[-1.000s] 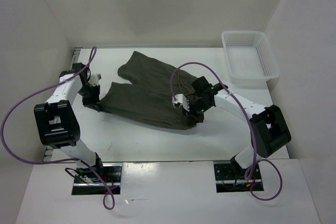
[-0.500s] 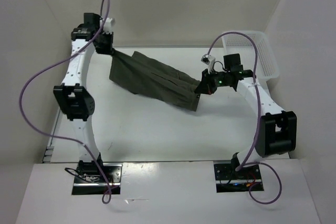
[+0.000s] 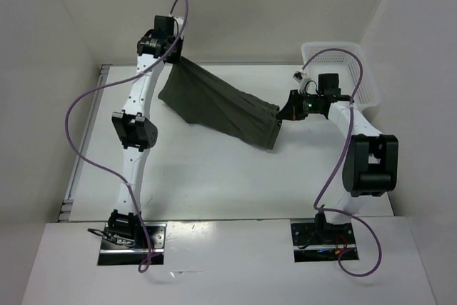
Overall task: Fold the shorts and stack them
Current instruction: Fold the shorts
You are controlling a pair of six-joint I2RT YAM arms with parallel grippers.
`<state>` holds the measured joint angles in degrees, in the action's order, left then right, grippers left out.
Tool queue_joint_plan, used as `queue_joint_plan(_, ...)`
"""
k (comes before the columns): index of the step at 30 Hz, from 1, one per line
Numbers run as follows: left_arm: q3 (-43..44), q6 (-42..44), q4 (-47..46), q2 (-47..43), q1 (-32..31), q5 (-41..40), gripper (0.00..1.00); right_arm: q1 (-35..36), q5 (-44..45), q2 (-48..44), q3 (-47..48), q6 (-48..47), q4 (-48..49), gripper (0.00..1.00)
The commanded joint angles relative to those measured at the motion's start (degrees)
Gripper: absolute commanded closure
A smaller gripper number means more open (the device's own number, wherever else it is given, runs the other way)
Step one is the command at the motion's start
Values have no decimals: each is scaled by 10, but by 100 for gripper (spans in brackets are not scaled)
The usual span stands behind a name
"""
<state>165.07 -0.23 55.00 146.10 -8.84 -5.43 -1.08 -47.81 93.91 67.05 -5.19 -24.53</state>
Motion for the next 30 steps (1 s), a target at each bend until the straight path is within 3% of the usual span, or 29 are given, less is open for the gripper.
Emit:
queue_joint_plan(1, 21, 2, -40, 30, 15, -77, 100, 1, 12, 23, 29, 40, 53, 99)
queue_joint_plan(10, 81, 2, -76, 103, 15, -101, 97, 1, 68, 108, 133, 132, 85, 99)
queue_joint_plan(16, 136, 2, -124, 158, 15, -121, 91, 1, 195, 159, 196, 176, 80, 99)
queue_joint_plan(18, 136, 2, -146, 163, 15, -121, 88, 1, 258, 167, 201, 192, 75, 93)
queue_joint_plan(20, 136, 2, -159, 179, 15, -126, 74, 1, 286, 173, 208, 199, 69, 69)
queue_joint_plan(21, 142, 2, -164, 179, 15, -126, 65, 1, 286, 173, 216, 199, 69, 47)
queue_joint_plan(22, 142, 2, -171, 186, 15, -134, 52, 1, 286, 179, 232, 199, 69, 36)
queue_joint_plan(23, 142, 2, -171, 186, 15, -134, 28, 1, 286, 179, 242, 199, 69, 32)
queue_joint_plan(27, 142, 2, -164, 175, 15, -140, 0, 20, 297, 172, 295, 186, 63, 31)
queue_joint_plan(30, 142, 2, -148, 133, 22, -129, 0, 36, 312, 151, 310, 171, 44, 31)
